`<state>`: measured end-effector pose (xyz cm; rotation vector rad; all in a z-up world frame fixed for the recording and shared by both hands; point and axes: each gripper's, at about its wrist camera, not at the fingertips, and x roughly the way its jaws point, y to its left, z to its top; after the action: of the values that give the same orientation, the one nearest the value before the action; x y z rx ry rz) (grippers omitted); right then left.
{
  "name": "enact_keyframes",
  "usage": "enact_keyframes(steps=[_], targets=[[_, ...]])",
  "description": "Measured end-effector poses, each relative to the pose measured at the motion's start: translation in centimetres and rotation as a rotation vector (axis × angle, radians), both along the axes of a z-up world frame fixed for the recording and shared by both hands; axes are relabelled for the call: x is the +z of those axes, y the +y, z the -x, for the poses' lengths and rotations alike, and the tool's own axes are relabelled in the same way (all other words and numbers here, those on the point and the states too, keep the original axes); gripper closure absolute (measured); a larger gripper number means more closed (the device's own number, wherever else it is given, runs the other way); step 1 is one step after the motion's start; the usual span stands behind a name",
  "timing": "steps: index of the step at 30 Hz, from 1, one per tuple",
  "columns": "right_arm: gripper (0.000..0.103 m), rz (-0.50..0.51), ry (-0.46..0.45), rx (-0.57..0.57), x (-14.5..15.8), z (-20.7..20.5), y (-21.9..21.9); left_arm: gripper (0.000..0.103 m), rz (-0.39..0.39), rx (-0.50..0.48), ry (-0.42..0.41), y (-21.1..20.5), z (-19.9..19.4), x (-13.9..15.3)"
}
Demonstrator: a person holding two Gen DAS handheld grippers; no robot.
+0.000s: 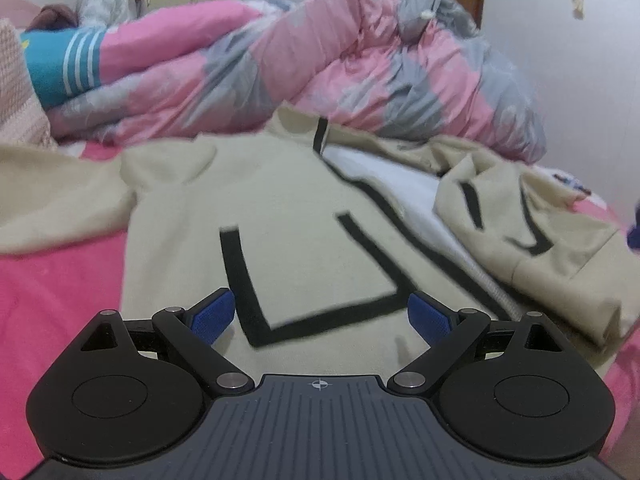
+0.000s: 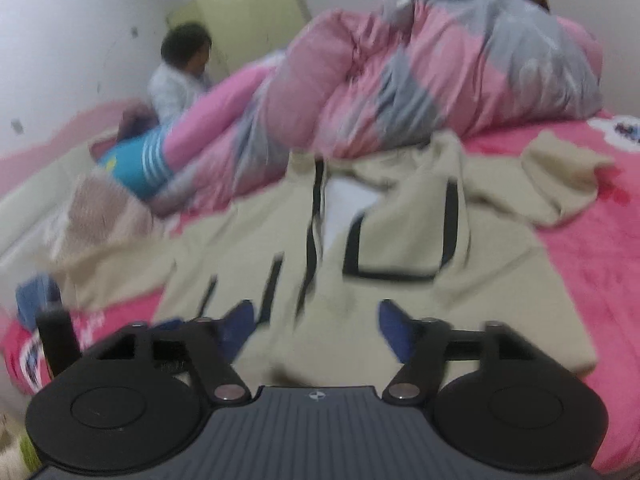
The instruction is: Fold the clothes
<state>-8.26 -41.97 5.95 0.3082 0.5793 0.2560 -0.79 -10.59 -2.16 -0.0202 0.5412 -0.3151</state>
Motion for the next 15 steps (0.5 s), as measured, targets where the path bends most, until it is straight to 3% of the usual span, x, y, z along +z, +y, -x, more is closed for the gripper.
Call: enact_keyframes(steps=[5, 8, 12, 15], targets=[[0.012, 0.124, -0.088, 0.016, 2.2, -2.8, 1.9, 0.009, -0.015, -0.038, -0.015, -0.7, -1.6, 1.2], [0.012, 0.238, -0.135, 0.032, 2.9, -5.3, 3.7, 0.009, -0.044, -0.064, -0.025, -1.7, -3.0, 1.3], [0.023, 0.446, -0.160, 0.068, 2.5, -11.0, 6.4, 0.009, -0.096, -0.111, -0.063, -2.9, -4.6, 0.5], [0.035, 0.603, -0.119, 0.099, 0.5, -16.8, 8.2, 0.009, -0.111, -0.140, -0.019, -3.1, -6.0, -0.7]])
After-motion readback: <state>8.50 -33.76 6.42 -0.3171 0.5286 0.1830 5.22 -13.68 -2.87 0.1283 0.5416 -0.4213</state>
